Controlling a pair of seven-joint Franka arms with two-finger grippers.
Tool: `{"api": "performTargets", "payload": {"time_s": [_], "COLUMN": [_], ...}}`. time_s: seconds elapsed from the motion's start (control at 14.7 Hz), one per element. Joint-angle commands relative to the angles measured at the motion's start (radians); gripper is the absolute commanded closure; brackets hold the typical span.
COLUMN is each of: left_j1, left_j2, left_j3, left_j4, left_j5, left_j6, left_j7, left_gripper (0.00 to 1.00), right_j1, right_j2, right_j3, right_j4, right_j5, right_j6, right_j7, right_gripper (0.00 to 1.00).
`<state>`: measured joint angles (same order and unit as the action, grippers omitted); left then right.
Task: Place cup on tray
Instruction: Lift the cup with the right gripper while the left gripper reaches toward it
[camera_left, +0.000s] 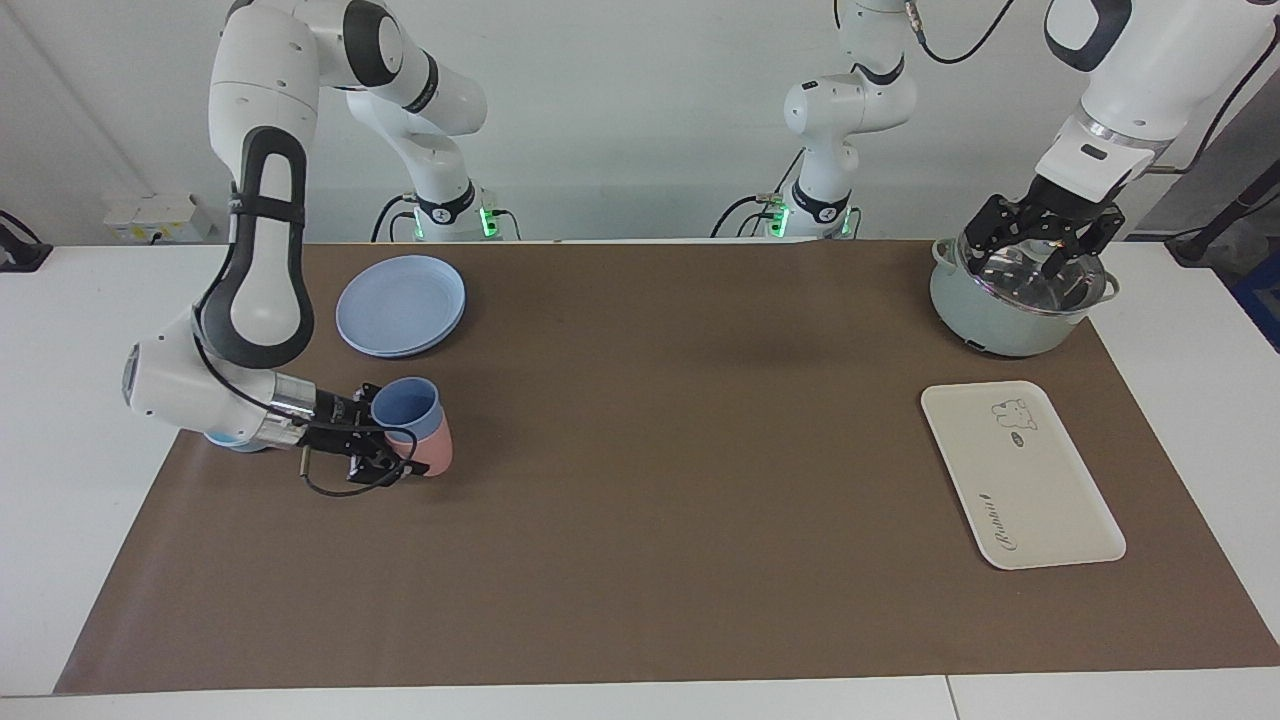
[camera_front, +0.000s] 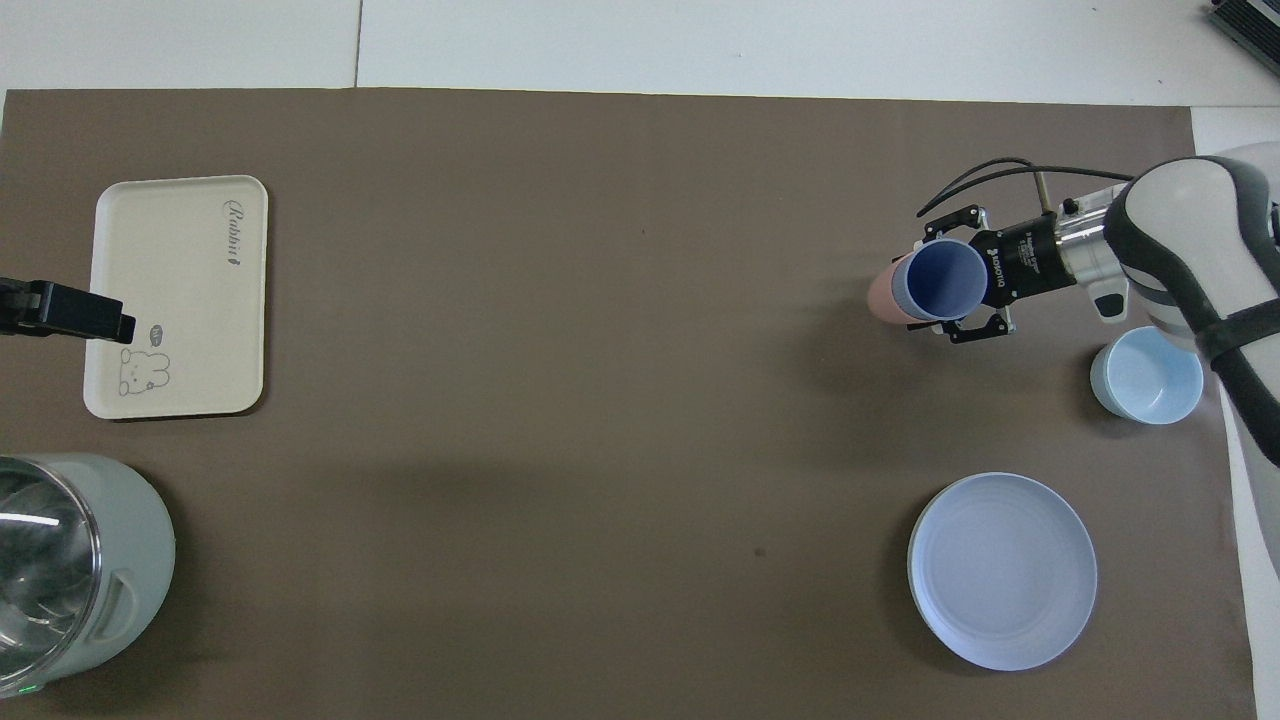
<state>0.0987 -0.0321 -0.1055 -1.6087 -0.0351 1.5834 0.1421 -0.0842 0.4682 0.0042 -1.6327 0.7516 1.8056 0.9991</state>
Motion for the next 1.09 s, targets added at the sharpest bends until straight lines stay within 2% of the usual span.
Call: {"api": "performTargets", "payload": {"time_s": [0.0,0.2,0.34,0.75,1.02], "left_j1": [-0.01,-0.013,-0.022,-0.235,-0.313], "left_j2": [-0.034,-0.06,-0.061,-0.052,-0.049], "left_j3": [0.0,-0.003,-0.011,-0.013,-0.013], "left_j4": [-0.054,-0.105,-0.108,-0.091,-0.083], "left_j5": [0.017,0.017,0.017,-0.005,-0.089], "left_j6": [-0.022,-0.007,0.003,0.067,0.115], "left_j7": [-0.013,-0.021,-0.094,-0.499,-0.714], "left_gripper": [0.0,0.0,0.0,0.0,0.0], "right_j1": [0.145,0.234,0.306,0.489,0.512], "right_j2": [-0.108,-0.164,-0.204,-0.215,-0.215], "right_j3": [-0.007,-0.006,-0.006,-0.003,-0.003], "right_j4": [-0.045,-0.038,-0.033,-0.012,-0.013], "right_j5": [0.011,0.011,0.011,0.011,0.006], "right_j6": [0.011,0.032,0.06,0.193,0.205], "right_j7": [0.136,0.274,0.378,0.637,0.73], "right_gripper": [1.0,1.0,1.0,1.0,1.0]}}
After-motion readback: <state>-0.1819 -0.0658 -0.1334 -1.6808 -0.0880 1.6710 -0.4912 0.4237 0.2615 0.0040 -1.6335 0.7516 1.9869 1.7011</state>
